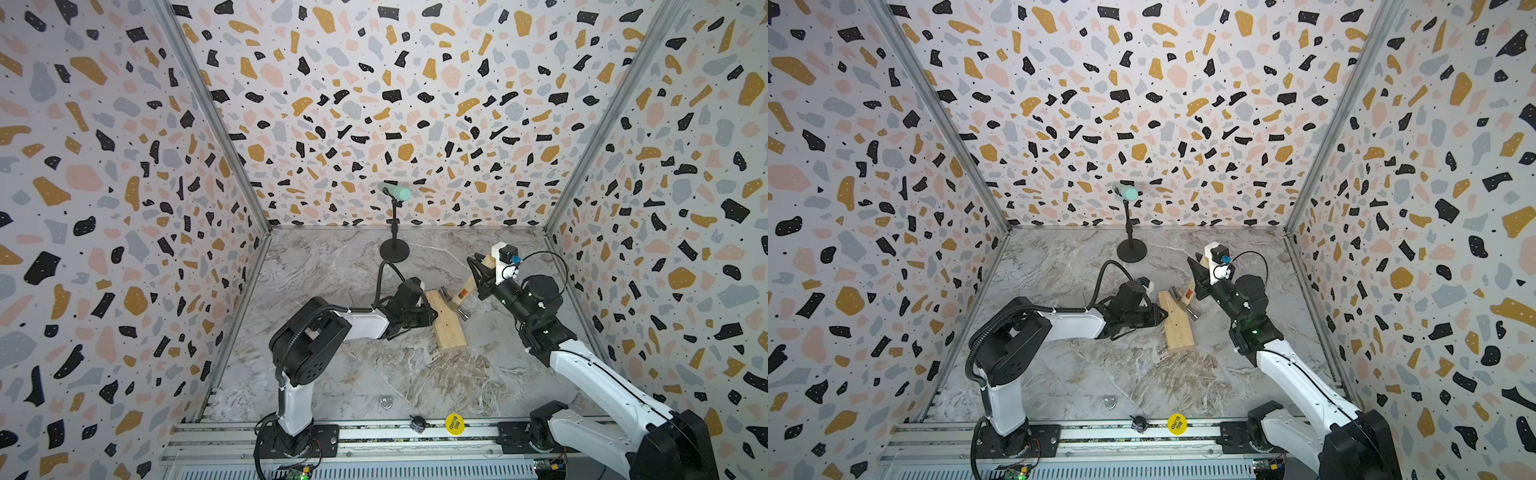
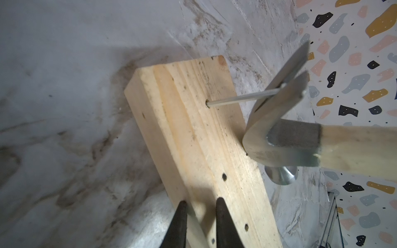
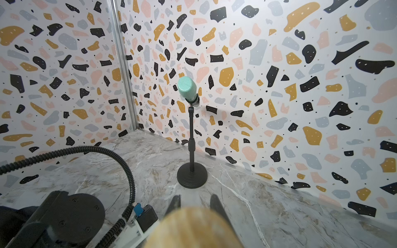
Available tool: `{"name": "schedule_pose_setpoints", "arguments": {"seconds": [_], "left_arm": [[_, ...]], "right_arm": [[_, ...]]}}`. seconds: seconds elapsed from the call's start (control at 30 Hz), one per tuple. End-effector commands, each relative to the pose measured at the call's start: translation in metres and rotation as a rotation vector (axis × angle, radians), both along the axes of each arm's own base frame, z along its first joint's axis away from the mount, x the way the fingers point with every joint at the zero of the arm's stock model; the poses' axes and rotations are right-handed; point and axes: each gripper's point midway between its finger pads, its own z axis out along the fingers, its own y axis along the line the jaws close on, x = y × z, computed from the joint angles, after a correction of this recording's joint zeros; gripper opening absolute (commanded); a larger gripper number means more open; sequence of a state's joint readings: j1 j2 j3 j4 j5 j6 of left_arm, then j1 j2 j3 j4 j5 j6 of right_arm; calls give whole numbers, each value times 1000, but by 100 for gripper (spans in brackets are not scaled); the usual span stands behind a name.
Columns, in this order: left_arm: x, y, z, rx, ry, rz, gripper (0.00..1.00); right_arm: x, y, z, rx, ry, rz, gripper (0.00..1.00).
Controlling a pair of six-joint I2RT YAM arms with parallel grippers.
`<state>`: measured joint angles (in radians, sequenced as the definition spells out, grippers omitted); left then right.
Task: Use a claw hammer to pull out a nail
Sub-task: Remove the nail from the mounting plate.
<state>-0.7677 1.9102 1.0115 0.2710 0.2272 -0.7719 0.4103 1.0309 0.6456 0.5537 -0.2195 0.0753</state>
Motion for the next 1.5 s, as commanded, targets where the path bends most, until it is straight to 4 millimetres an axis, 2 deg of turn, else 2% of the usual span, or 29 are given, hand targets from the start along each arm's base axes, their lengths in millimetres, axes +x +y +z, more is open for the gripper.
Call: {"name": "schedule_pose_setpoints", "arguments": {"seconds": [0.0, 0.93, 1.47], "left_arm": [[-22, 19, -45, 111, 101, -3, 20], [-24, 23, -44, 108, 103, 11, 19], [-26, 24, -45, 113, 106, 13, 19]], "right_arm": [[-10, 6, -28, 16, 119, 53, 0], [-29, 0, -35, 49, 117, 66, 0], [-38, -14, -36, 88, 98, 17, 0]]}}
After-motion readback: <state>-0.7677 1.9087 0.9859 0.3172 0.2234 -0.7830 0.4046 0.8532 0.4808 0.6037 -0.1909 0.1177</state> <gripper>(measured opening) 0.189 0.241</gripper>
